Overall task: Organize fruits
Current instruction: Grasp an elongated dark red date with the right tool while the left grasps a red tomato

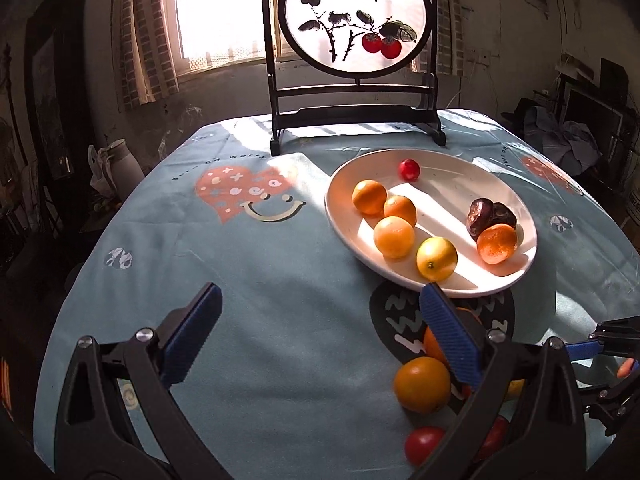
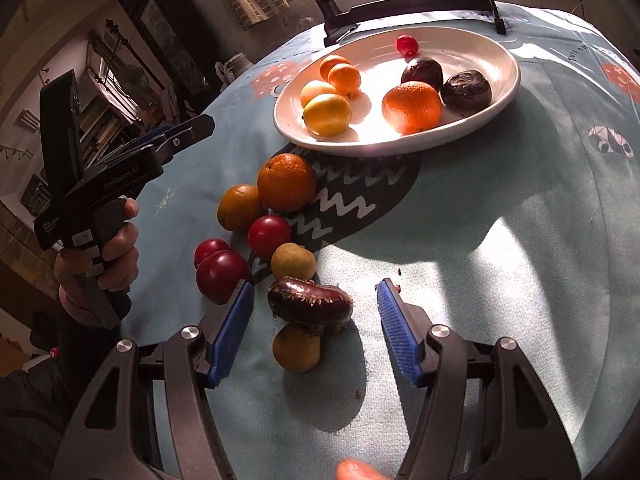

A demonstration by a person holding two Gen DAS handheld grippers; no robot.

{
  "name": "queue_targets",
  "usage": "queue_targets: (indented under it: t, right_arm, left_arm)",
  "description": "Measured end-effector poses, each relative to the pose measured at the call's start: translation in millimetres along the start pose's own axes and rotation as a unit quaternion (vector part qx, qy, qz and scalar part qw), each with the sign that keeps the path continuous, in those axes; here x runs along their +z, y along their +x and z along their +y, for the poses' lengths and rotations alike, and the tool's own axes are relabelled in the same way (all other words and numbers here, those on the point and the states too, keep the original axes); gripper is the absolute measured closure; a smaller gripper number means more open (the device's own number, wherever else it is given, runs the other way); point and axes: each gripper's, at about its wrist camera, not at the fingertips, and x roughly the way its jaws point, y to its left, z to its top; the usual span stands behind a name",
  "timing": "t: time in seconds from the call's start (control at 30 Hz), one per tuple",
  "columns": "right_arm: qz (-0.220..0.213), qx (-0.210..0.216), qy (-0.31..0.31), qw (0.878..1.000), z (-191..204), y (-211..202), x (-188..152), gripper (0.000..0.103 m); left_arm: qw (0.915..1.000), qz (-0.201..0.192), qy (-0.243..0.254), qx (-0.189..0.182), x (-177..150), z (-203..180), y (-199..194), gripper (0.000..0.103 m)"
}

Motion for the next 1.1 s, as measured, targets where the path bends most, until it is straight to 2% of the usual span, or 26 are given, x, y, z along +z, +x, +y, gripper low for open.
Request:
queue_targets:
  t: [0.43,0.53,0.57,0.6,0.7,0.77,0.83,0.87,0.93,1.0,1.07,1.1]
  right_arm:
    - [0.005,-0.012,-0.014,1.000,4.1,2.7,-2.4,0.038]
    - [0.002,-0.024,-0.016,1.000,3.7,2.5,-3.0,0.048]
    - [0.001,-0.018,-0.012,1.000,2.3,1.7,-3.0,0.051]
    - [0.000,-0.003,-0.007,1.000,1.0,0.7,-2.7,0.059]
    - [-0.020,-0.006,0.008,1.000,-5.2,-6.3,-1.1,0.059]
    - [-0.041,0.000,0.034,0.999,-14.8,-14.2,1.2,0.059]
    - [-0.054,0.001,0.054,0.997,-22.5,-19.4,2.8,0.059]
    - [-0.054,0.002,0.061,0.997,-24.6,-19.9,3.0,0.059]
    - [-0.050,0.001,0.067,0.997,-26.7,-18.5,3.4,0.059]
    - [-0.045,0.004,0.068,0.997,-26.6,-16.5,3.4,0.059]
    - [-0.043,0.002,0.068,0.997,-26.0,-15.4,3.5,0.059]
    - [-0.043,0.002,0.068,0.997,-26.2,-15.5,3.6,0.059]
  left_arm:
    - [1.0000,0.003,0.001,0.003,-1.4,0.1,-0.5,0.002]
    - [1.0000,0.003,0.001,0.001,-1.4,0.2,-0.8,0.002]
    - [1.0000,0.003,0.001,-0.001,-1.1,0.8,-0.9,0.002]
    - [1.0000,0.004,0.001,-0.007,-1.0,1.6,-1.5,0.002]
    - [0.9983,0.005,0.013,-0.056,-2.7,0.5,-8.3,0.002]
    - [0.9904,0.014,0.049,-0.129,-8.1,-8.9,-16.2,0.003]
    - [0.9732,0.026,0.106,-0.202,-19.1,-27.1,-26.8,0.004]
    - [0.9650,0.023,0.140,-0.220,-26.7,-37.7,-33.7,0.007]
    - [0.9498,0.013,0.209,-0.233,-44.0,-57.8,-45.9,0.013]
    - [0.9363,0.015,0.254,-0.242,-60.6,-72.3,-51.8,0.021]
    - [0.9280,0.025,0.276,-0.250,-70.9,-79.6,-52.0,0.035]
    - [0.9259,0.029,0.281,-0.251,-74.1,-81.1,-51.2,0.037]
